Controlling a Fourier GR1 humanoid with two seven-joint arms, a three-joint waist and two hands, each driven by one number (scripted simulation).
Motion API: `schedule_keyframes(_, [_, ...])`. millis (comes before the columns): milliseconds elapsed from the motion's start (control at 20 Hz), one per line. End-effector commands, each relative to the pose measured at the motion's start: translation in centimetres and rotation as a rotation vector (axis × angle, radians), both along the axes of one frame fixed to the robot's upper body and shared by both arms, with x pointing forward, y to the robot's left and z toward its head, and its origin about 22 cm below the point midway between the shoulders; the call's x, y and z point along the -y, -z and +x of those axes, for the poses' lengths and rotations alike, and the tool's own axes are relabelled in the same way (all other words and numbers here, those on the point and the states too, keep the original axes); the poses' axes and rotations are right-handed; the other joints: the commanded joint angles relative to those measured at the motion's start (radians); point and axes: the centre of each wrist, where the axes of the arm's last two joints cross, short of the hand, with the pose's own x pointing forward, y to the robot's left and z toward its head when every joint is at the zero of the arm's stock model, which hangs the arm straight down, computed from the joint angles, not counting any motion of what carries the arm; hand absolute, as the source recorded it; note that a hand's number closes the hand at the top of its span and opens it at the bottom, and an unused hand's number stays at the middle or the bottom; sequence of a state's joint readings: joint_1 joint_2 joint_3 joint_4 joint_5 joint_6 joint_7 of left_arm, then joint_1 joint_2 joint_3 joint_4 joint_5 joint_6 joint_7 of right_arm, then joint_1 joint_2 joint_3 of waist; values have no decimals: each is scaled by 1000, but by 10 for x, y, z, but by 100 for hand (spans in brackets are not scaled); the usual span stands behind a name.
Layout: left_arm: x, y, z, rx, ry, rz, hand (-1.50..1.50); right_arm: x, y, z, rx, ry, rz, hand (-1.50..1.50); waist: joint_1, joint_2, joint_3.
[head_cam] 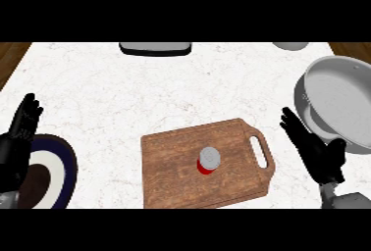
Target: Pick the can from the cutting board and place it in the pot
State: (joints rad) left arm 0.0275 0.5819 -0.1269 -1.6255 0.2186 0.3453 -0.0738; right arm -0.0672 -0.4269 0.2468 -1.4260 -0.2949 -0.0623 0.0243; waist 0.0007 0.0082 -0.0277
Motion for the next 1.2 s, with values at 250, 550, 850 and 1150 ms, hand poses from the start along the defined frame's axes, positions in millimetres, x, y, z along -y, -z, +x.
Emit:
schedule_keyframes(250, [56, -29, 28, 151, 200, -192, 0, -120, -106, 53, 376, -882, 316, 150, 159, 21, 35])
schedule_keyframes(550, [78, -32, 40, 126, 238, -308, 0, -75, -166, 99, 695, -1058, -9, -150, 109, 36, 35])
schedule_keyframes(850, [82, -37, 59, 127, 205, -328, 0, -63, -167, 114, 809, -1300, -20, -150, 67, 30, 34])
schedule_keyframes(1150, [80, -21, 58, 84, 203, -323, 0, -75, -185, 123, 825, -1428, -355, -150, 68, 15, 29])
